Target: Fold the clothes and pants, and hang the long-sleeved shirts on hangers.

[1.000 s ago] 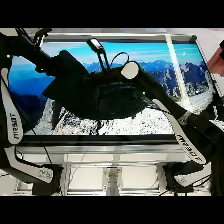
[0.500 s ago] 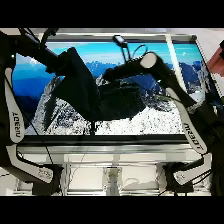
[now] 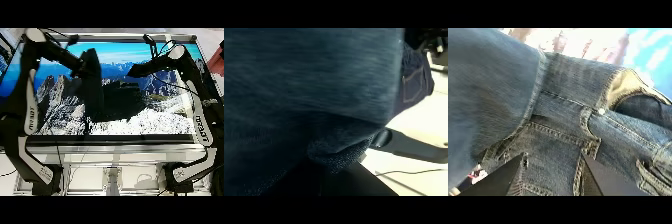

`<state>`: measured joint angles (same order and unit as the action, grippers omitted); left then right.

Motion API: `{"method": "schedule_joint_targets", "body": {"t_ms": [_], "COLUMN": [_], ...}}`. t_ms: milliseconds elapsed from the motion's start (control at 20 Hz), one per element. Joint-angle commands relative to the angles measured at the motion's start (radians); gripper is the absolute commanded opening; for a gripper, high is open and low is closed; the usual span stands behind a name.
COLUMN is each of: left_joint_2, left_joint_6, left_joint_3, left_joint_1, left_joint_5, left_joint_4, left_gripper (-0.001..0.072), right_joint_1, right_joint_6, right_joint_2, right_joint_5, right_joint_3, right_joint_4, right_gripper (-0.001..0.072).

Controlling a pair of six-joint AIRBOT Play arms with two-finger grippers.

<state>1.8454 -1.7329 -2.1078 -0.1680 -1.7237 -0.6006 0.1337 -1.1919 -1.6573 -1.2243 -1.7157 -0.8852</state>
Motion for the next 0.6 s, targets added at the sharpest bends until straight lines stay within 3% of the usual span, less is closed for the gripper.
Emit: {"method": "schedule_joint_targets", "body": {"t_ms": [0,200,300,500,550], "left_joint_2": [0.087,0.167,0.188,0.227,0.239], "left_joint_6": [-0.002,0.085,0.118,0.155,0.155], "left_joint_3": [0.0,0.0,0.001,0.005,0.005], "left_joint_1": [-0.093,-0.162,-0.195,-0.257,-0.269], "left_joint_5": [0.122,0.36,0.452,0.531,0.536], "left_joint_4": [0.051,0.237,0.254,0.266,0.267], "left_gripper": [0.0022,0.0022,0.0023,0.0035,0.0077], "right_joint_1": [-0.019,-0.021,-0.021,-0.021,-0.021], "right_joint_6": [-0.003,-0.003,-0.003,-0.003,-0.003], "right_joint_2": [-0.001,-0.001,-0.001,-0.001,-0.001], "right_joint_5": [-0.015,-0.017,-0.017,-0.016,-0.017], "right_joint_3": [0.0,0.0,0.0,0.0,0.0], "right_joint_4": [0.002,-0.009,-0.013,-0.023,-0.034], "right_gripper": [0.0362,0.0363,0.0363,0.0363,0.0363]}}
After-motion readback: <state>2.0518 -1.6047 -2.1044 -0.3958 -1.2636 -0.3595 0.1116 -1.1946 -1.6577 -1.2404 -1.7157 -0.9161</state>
